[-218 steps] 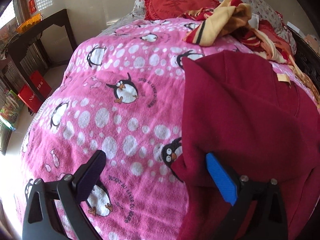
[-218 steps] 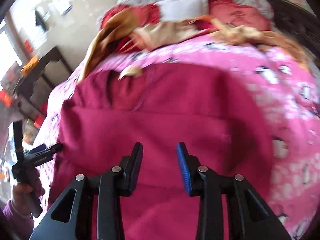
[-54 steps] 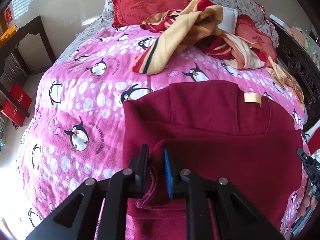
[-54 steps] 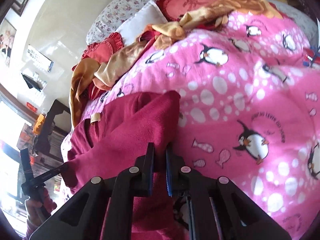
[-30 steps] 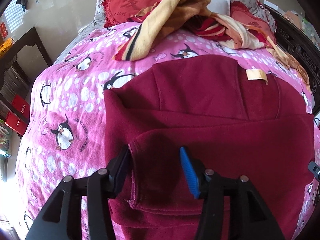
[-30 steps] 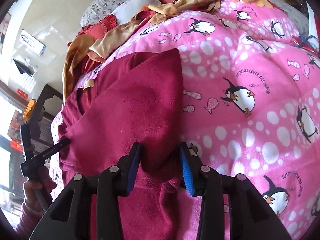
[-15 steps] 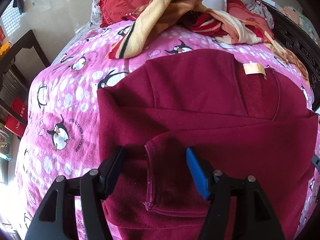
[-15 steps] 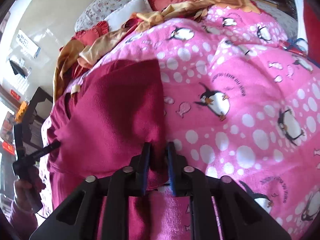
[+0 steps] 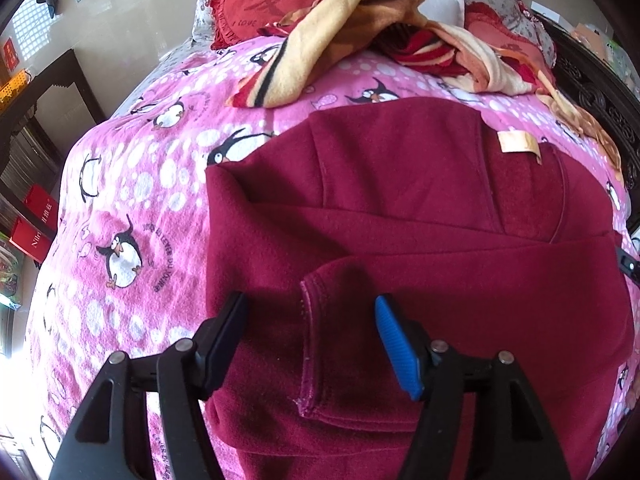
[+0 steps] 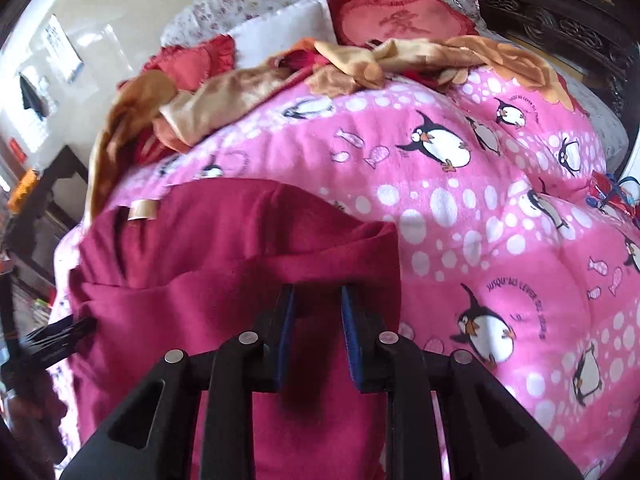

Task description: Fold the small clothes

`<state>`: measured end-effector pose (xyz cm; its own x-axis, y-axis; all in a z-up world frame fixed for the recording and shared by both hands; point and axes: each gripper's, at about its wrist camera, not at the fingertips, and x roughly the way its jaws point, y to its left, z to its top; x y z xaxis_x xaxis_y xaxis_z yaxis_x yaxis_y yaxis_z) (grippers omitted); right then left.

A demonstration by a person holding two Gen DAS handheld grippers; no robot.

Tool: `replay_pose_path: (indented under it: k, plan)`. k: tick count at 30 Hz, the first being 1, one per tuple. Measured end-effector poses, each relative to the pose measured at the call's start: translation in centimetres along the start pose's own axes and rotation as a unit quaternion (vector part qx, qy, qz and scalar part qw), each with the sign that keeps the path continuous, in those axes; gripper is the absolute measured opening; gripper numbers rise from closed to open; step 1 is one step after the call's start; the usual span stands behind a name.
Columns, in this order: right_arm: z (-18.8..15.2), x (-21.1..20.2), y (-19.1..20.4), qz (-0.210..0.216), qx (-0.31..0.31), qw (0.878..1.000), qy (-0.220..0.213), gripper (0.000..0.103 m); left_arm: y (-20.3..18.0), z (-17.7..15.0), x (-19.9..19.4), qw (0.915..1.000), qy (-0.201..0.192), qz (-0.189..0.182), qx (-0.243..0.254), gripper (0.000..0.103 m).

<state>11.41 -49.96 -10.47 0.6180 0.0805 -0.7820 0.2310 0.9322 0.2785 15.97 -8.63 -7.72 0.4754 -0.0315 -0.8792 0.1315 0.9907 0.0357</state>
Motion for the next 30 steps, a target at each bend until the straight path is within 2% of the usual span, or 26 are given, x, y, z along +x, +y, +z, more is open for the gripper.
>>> replay_pose_path:
  k: [2, 6, 9, 12, 15, 17, 23, 26, 29, 30]
  plan:
    - [0.3, -0.1, -0.1, -0.013, 0.002, 1.0, -0.01, 0.005, 0.3, -0.1, -0.3, 1.0, -0.001, 0.002, 0.0, 0.069]
    - [-0.2, -2.3, -0.3, 0.004, 0.02, 1.0, -0.002, 0.006, 1.2, -0.7, -1.3, 0.9999, -0.01, 0.005, -0.005, 0.069]
    - [-1.8, -4.5, 0.6, 0.018, -0.012, 1.0, -0.003, 0.007, 2.0, -1.2, -2.2, 0.9998, -0.011, -0.005, -0.017, 0.069]
    - [-3.7, -4.7, 1.4, 0.026, -0.033, 0.999, 0.015, 0.007, 2.2, -2.1, -3.1, 0.9998, -0.013, -0.003, -0.014, 0.07]
    - [-4.9, -2.5, 2.1, -0.009, -0.06, 0.997, 0.039, 0.008, 2.1, -3.2, -3.9, 1.0, -0.005, 0.006, -0.002, 0.072]
    - [-5.2, -1.9, 2.0, -0.01, -0.056, 0.998, 0.038, 0.009, 2.2, -3.8, -4.5, 1.0, 0.0, 0.005, 0.005, 0.072]
    - [-5.6, -4.9, 1.6, -0.005, -0.032, 0.999, 0.032, 0.01, 3.2, -5.5, -7.5, 1.0, -0.006, 0.002, 0.007, 0.078]
    - [-6.6, -5.8, 1.0, -0.023, -0.028, 0.999, 0.025, 0.013, 3.6, -6.3, -8.7, 1.0, -0.007, 0.0, 0.007, 0.079]
    - [-7.3, -4.3, 0.1, -0.054, -0.012, 0.997, 0.049, 0.015, 3.8, -7.0, -9.8, 0.9998, -0.011, 0.002, 0.014, 0.079]
    - [-7.4, -3.4, -0.2, -0.057, -0.008, 0.996, 0.063, 0.021, 3.7, -7.1, -10.1, 0.9998, -0.012, 0.002, 0.017, 0.079]
